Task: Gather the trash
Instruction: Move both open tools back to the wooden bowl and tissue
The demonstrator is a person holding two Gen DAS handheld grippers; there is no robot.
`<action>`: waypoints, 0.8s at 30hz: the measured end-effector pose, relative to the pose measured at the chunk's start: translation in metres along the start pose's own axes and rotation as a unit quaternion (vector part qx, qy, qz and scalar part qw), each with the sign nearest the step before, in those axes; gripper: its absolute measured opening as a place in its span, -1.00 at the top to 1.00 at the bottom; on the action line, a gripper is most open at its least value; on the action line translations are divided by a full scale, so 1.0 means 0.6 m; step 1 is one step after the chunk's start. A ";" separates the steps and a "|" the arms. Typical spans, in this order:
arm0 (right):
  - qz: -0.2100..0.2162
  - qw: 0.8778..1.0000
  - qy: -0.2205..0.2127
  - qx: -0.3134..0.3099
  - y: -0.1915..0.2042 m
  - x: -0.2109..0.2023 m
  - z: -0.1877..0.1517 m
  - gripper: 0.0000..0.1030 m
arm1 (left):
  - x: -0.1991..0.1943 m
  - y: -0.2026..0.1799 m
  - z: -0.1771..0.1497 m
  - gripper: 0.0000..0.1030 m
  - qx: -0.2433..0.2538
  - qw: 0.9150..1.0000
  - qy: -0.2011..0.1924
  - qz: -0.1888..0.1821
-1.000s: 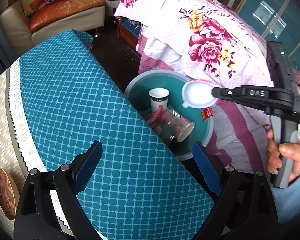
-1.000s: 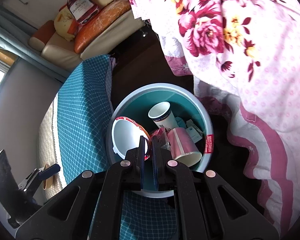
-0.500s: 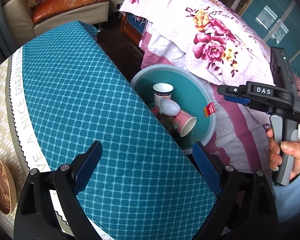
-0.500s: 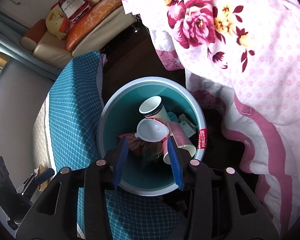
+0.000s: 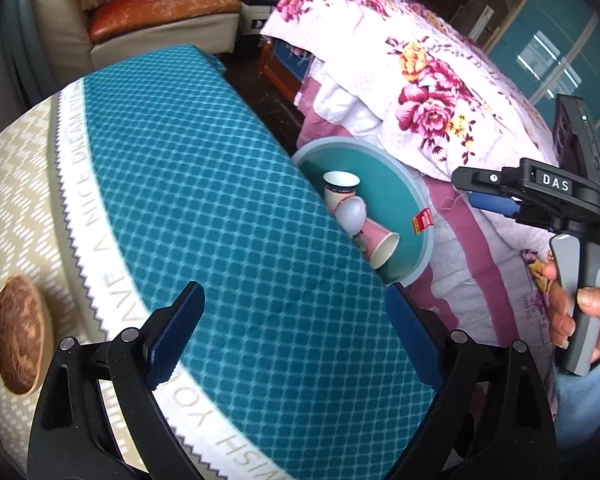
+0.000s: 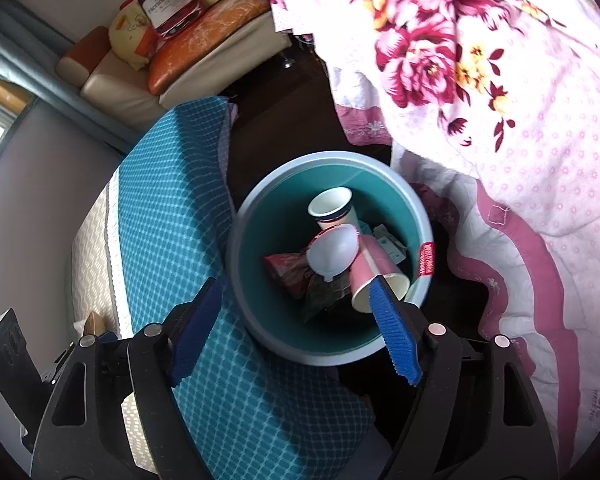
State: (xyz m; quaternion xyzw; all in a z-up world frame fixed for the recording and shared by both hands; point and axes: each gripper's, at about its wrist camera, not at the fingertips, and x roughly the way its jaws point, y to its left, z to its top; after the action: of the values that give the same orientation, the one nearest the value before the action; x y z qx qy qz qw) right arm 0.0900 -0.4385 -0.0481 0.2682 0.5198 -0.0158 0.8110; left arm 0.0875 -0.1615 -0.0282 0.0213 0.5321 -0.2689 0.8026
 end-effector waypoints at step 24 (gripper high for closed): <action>-0.002 0.990 0.046 -0.136 0.307 0.035 -0.094 -0.43 | -0.141 0.212 -0.126 -0.84 -0.103 0.993 -0.063 0.011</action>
State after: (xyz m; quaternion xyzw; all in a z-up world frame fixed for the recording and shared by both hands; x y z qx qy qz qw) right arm 0.1087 -0.2498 -0.0066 0.1546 0.5545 0.0662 0.8150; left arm 0.0569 0.0060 -0.0195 -0.0726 0.5050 -0.2046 0.8354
